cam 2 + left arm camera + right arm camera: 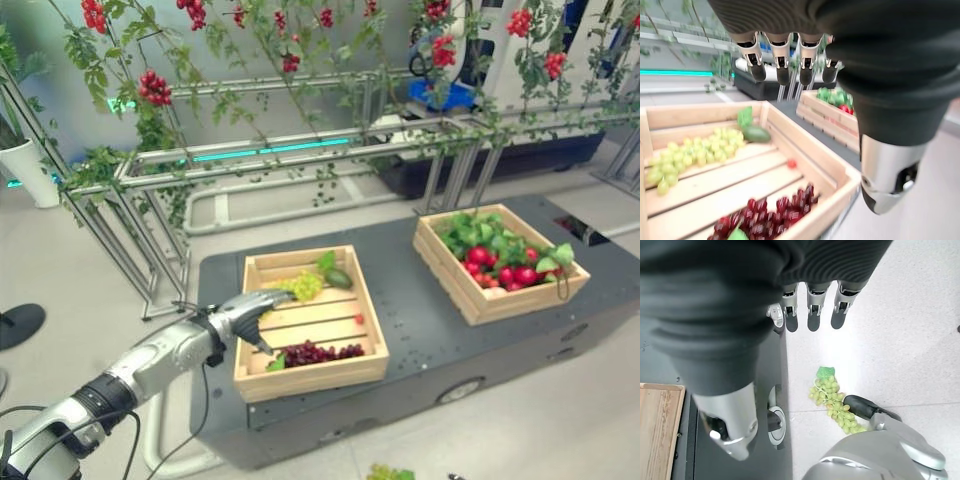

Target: Pick up the fruits from the basket on one side to the basket on the other side

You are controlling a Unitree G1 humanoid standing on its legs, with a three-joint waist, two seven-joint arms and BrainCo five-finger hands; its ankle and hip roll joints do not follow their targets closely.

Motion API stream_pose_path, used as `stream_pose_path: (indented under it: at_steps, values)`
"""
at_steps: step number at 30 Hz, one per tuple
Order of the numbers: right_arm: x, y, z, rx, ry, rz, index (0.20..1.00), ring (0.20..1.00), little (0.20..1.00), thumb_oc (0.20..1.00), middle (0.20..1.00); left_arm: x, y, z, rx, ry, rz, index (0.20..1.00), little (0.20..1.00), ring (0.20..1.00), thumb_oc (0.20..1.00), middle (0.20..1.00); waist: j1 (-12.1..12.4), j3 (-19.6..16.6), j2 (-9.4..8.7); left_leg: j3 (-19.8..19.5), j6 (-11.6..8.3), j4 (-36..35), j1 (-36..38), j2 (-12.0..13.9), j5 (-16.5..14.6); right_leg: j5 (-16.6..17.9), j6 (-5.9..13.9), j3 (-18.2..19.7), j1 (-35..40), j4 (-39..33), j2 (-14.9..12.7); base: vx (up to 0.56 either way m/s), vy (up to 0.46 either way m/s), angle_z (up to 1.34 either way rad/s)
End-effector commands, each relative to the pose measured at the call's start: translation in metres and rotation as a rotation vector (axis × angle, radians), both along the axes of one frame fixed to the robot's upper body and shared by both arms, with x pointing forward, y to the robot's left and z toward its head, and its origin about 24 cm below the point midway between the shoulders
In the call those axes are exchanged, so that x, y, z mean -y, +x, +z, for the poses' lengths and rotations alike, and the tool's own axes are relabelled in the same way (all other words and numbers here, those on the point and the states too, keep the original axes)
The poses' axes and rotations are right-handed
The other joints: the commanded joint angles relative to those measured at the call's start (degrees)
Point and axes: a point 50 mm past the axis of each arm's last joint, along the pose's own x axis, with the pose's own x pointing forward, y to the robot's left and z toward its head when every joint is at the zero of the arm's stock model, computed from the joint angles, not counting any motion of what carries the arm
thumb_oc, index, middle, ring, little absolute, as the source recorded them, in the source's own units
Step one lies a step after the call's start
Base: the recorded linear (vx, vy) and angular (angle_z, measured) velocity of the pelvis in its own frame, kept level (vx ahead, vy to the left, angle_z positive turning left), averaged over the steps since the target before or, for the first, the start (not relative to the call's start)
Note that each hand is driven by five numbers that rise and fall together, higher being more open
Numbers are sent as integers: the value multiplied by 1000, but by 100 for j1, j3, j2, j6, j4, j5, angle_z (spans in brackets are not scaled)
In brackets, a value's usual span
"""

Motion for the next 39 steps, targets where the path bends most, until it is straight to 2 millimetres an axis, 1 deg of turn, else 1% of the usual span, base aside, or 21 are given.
stream_pose_path:
  at_steps: [1,5,7,8,9,10,12,20,23,24,25,30,33,39]
  values:
    - [8,26,7,51,-43,19,1000,1000,1000,1000,1000,-4,33,40,127,-1,19,1000,1000,1000,1000,1000,-6,228,-95,112,55,43,52,-91,-321,-98,372,42,-47,151,-140,0,0,0]
    - [11,25,8,50,-52,6,1000,1000,1000,1000,1000,-10,28,30,79,13,35,1000,1000,1000,1000,1000,-28,296,-61,129,61,60,10,-94,-318,-112,360,83,-124,201,-138,-5,3,-5]
    - [10,28,8,59,-49,13,1000,1000,1000,1000,1000,-15,25,23,57,24,59,1000,1000,1000,1000,1000,-59,340,-50,152,61,63,-8,-101,-312,-111,350,109,-162,223,-132,0,0,0]
    - [11,32,9,67,-51,10,1000,1000,1000,1000,1000,-20,24,21,47,21,81,1000,1000,1000,1000,1000,-81,395,-33,171,60,75,-38,-95,-303,-105,344,148,-225,253,-135,0,0,0]
    - [10,32,9,67,-51,11,1000,1000,1000,1000,1000,-21,24,21,47,21,82,1000,1000,1000,1000,1000,-80,394,-33,175,60,75,-40,-95,-303,-106,343,153,-231,256,-134,-52,7,-7]
    - [10,34,10,75,-50,14,1000,1000,1000,1000,1000,-26,22,20,42,28,97,1000,1000,1000,1000,1000,-101,443,-29,199,61,82,-75,-94,-294,-102,335,188,-286,272,-127,-27,1,-17]
    - [10,36,10,79,-52,17,1000,1000,1000,1000,1000,-29,21,19,38,30,104,1000,1000,1000,1000,1000,-107,465,-29,208,64,88,-95,-95,-291,-102,330,211,-323,288,-124,-24,5,-21]
    - [13,26,9,58,-54,0,1000,1000,1000,1000,1000,-41,15,7,7,57,155,1000,1000,1000,1000,1000,-144,526,-42,257,64,82,-73,-83,-321,-113,333,274,-338,272,-109,1,1,-3]
    - [15,27,9,62,-58,-3,1000,1000,1000,1000,1000,-42,16,8,10,55,162,1000,1000,1000,1000,1000,-159,574,-45,270,63,82,-92,-80,-316,-97,334,290,-378,274,-103,-34,8,-9]
    - [14,30,10,72,-54,3,1000,1000,1000,1000,1000,-47,18,8,15,57,186,1000,1000,1000,1000,1000,-192,642,-50,287,64,92,-129,-78,-305,-82,330,329,-446,293,-94,-36,9,-7]
    - [14,30,10,72,-55,3,1000,1000,1000,1000,1000,-47,18,8,16,57,186,1000,1000,1000,1000,1000,-189,642,-49,290,64,92,-131,-77,-305,-83,330,333,-452,298,-94,-57,9,-8]
    - [14,33,11,86,-55,18,1000,1000,1000,1000,1000,-58,29,15,53,33,282,1000,1000,1000,1000,1000,-228,777,-102,345,79,137,-254,-67,-273,-47,319,427,-631,380,-82,-46,-3,-13]
    - [11,30,10,78,-49,22,1000,1000,1000,1000,1000,-60,37,25,92,1,315,1000,1000,1000,1000,1000,-231,758,-136,385,83,125,-246,-67,-274,-26,326,466,-647,377,-72,-3,-6,-9]
    - [8,20,6,50,-38,31,1000,1000,1000,1000,1000,-64,43,32,111,0,343,1000,1000,1000,1000,1000,-248,693,-167,409,75,85,-138,-61,-296,-28,334,463,-527,294,-61,24,-2,-2]
